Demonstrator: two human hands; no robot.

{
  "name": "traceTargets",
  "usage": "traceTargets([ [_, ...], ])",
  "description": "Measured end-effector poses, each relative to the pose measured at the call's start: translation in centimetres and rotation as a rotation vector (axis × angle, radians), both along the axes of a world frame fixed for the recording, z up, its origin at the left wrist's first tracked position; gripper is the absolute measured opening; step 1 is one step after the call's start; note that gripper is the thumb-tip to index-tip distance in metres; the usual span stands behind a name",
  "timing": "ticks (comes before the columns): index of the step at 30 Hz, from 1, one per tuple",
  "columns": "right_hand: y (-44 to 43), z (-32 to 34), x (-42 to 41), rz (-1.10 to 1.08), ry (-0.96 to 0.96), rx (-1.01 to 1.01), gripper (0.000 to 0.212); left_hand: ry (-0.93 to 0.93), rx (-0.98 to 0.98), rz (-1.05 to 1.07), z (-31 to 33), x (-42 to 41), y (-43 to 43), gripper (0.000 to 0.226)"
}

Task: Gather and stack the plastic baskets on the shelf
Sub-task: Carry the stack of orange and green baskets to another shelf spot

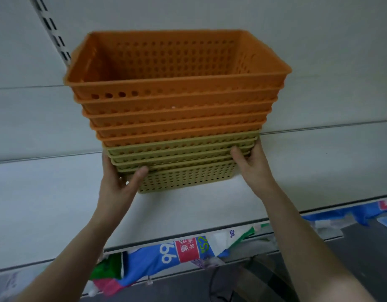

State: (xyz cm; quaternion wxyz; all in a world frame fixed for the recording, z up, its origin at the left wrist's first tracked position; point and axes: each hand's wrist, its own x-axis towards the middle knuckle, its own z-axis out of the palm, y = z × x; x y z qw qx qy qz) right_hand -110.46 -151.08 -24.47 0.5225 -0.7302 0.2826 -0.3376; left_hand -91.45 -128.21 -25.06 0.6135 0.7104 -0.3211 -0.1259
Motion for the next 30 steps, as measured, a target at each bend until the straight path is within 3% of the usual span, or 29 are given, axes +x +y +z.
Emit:
traceTargets([
  [6,1.2,0.6,0.1,0.014,-0.106,0.027,0.061,0.007,-0.076,0.014,0.7,-0.5,0.3,0.063],
  [11,4.0,4.3,-1.9,-0.005,-0.115,0.041,0.067,0.055,-0.076,0.060,4.3,-2.4,2.8,0.069],
  [18,8.5,12.7,-3.9,-0.047,-0.011,0.000,0.047,0.134,-0.052,0.135,11.8,-5.2,8.1,0.070],
  [24,13.6,18.4,-3.7,0.000,-0.031,-0.057,0.082,0.140,-0.120,0.182,16.7,-6.4,13.5,0.060],
  [30,18.5,22.0,-1.1,0.110,-0.013,-0.127,0.066,0.093,-0.163,0.273,19.4,-6.3,20.0,0.058],
])
